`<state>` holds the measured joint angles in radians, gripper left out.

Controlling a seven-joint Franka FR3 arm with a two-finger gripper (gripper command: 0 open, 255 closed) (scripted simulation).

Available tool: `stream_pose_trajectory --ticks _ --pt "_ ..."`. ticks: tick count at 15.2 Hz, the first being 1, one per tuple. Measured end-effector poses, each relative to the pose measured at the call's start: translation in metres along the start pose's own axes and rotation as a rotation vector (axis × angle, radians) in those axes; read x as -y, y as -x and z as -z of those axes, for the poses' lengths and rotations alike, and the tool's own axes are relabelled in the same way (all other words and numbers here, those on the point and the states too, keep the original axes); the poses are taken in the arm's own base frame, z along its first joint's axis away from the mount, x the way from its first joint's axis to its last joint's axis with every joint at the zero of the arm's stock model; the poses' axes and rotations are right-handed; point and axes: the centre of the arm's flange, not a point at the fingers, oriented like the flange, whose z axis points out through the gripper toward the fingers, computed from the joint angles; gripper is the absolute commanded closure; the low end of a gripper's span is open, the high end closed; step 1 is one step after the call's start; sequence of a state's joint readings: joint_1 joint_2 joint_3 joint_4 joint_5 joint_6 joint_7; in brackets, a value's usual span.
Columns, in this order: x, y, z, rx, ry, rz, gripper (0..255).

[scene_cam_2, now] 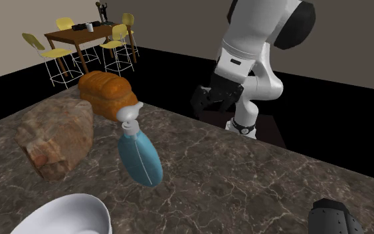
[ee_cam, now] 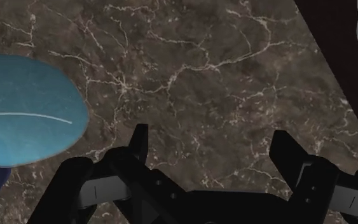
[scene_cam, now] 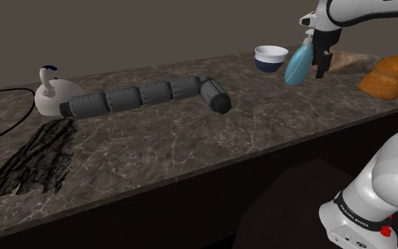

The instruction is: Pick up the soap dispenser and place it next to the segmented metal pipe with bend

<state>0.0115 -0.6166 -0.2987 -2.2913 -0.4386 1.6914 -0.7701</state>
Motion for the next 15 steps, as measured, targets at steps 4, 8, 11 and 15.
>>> stream_pose_trajectory --ticks 4,8,11,15 --pt "-0.047 -0.002 -0.005 -0.002 0.053 0.103 0" --pt "-0.089 -0.003 -0.001 -0.005 0.104 0.207 0" --pt "-0.12 -0.01 -0.003 -0.007 0.143 0.286 0" --pt "-0.164 -0.021 -0.001 -0.008 0.192 0.383 0"
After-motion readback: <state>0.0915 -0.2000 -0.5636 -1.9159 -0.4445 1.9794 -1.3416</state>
